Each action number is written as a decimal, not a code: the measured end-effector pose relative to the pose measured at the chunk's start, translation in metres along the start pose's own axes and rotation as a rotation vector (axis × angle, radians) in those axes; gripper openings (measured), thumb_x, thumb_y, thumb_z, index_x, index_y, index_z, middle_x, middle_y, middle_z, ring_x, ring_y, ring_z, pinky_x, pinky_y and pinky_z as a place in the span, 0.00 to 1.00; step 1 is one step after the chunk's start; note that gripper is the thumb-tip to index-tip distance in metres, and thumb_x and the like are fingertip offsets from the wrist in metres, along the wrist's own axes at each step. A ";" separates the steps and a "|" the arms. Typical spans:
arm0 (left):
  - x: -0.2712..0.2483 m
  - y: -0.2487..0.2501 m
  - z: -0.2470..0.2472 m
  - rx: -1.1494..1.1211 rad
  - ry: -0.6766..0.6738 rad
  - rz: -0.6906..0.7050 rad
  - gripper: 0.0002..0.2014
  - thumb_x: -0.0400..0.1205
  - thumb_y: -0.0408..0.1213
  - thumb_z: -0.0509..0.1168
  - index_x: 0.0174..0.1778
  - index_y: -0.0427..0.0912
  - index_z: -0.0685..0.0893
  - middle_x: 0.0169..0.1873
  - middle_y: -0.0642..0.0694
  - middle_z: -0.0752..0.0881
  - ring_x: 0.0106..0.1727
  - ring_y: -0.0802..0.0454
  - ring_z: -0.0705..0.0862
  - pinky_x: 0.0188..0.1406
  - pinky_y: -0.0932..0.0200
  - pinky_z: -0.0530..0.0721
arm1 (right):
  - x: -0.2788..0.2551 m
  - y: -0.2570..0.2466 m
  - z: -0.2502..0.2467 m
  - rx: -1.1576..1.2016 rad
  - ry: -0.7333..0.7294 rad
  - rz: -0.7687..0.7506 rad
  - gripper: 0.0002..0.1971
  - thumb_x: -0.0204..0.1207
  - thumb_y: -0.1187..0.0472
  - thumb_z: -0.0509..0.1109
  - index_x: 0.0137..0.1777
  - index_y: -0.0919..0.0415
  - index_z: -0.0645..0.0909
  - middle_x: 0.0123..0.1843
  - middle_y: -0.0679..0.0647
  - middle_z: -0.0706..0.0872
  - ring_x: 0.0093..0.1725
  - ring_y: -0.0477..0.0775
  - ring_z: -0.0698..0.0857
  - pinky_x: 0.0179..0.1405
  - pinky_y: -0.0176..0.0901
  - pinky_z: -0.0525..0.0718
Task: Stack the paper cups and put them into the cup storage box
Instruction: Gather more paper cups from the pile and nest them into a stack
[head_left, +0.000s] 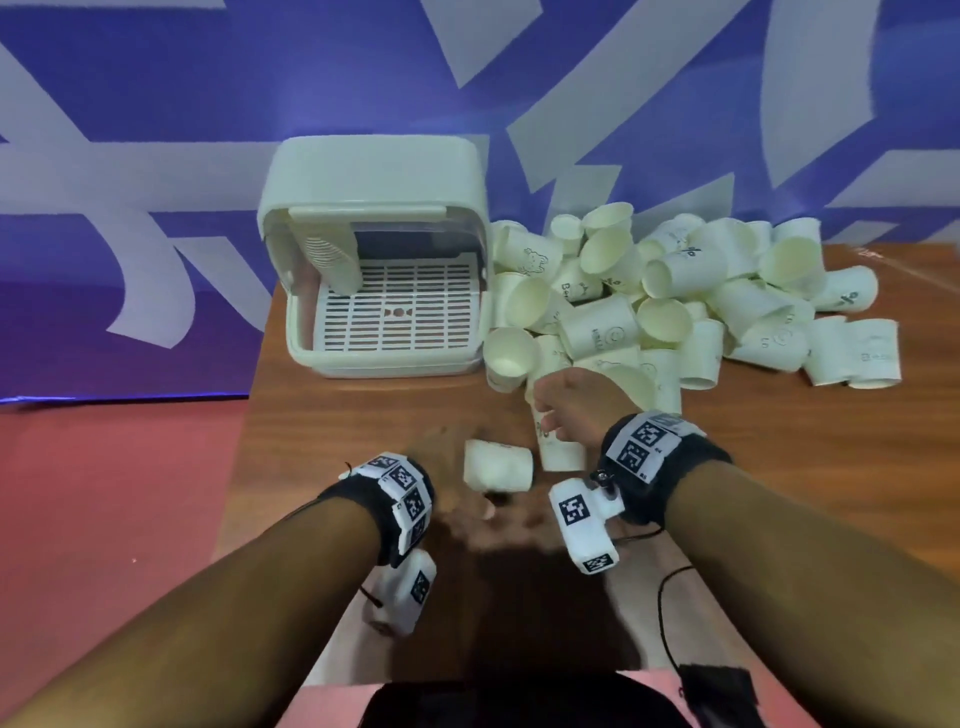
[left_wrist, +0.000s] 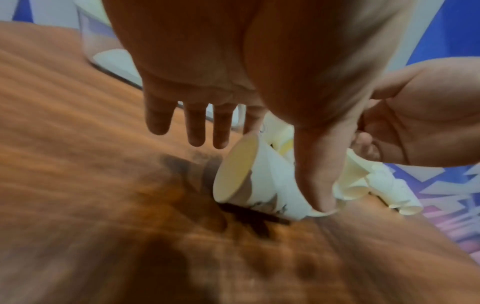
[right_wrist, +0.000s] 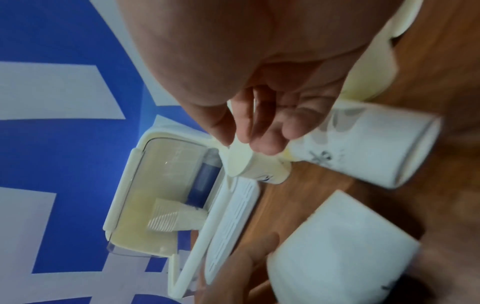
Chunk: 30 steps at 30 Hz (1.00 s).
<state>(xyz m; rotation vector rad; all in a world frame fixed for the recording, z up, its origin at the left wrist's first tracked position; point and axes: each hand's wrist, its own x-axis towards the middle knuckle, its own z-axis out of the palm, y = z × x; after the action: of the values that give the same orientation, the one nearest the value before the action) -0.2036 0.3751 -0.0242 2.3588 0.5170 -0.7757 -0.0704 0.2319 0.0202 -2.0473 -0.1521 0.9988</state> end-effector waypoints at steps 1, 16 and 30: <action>0.001 0.005 0.010 0.016 0.026 -0.037 0.51 0.59 0.56 0.83 0.80 0.58 0.69 0.71 0.51 0.80 0.68 0.47 0.81 0.67 0.47 0.83 | -0.001 0.012 -0.007 -0.022 0.027 0.000 0.05 0.78 0.60 0.68 0.50 0.60 0.83 0.43 0.54 0.86 0.37 0.52 0.84 0.35 0.41 0.80; -0.029 0.037 0.021 -0.072 0.336 -0.266 0.38 0.65 0.54 0.81 0.68 0.47 0.75 0.64 0.43 0.64 0.50 0.41 0.82 0.63 0.48 0.83 | 0.008 0.067 -0.001 -0.555 0.105 -0.063 0.38 0.78 0.51 0.68 0.86 0.44 0.54 0.76 0.60 0.73 0.71 0.64 0.76 0.66 0.57 0.80; 0.006 0.027 -0.021 0.088 0.198 -0.030 0.37 0.67 0.47 0.73 0.73 0.60 0.68 0.63 0.48 0.69 0.65 0.44 0.78 0.61 0.53 0.82 | 0.018 0.068 0.017 -0.267 0.185 0.024 0.28 0.69 0.55 0.79 0.65 0.56 0.70 0.57 0.54 0.83 0.53 0.57 0.86 0.53 0.52 0.87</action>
<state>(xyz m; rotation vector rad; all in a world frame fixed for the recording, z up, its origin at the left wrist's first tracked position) -0.1768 0.3696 -0.0025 2.5304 0.6130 -0.5913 -0.0859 0.2061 -0.0454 -2.3779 -0.1705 0.8335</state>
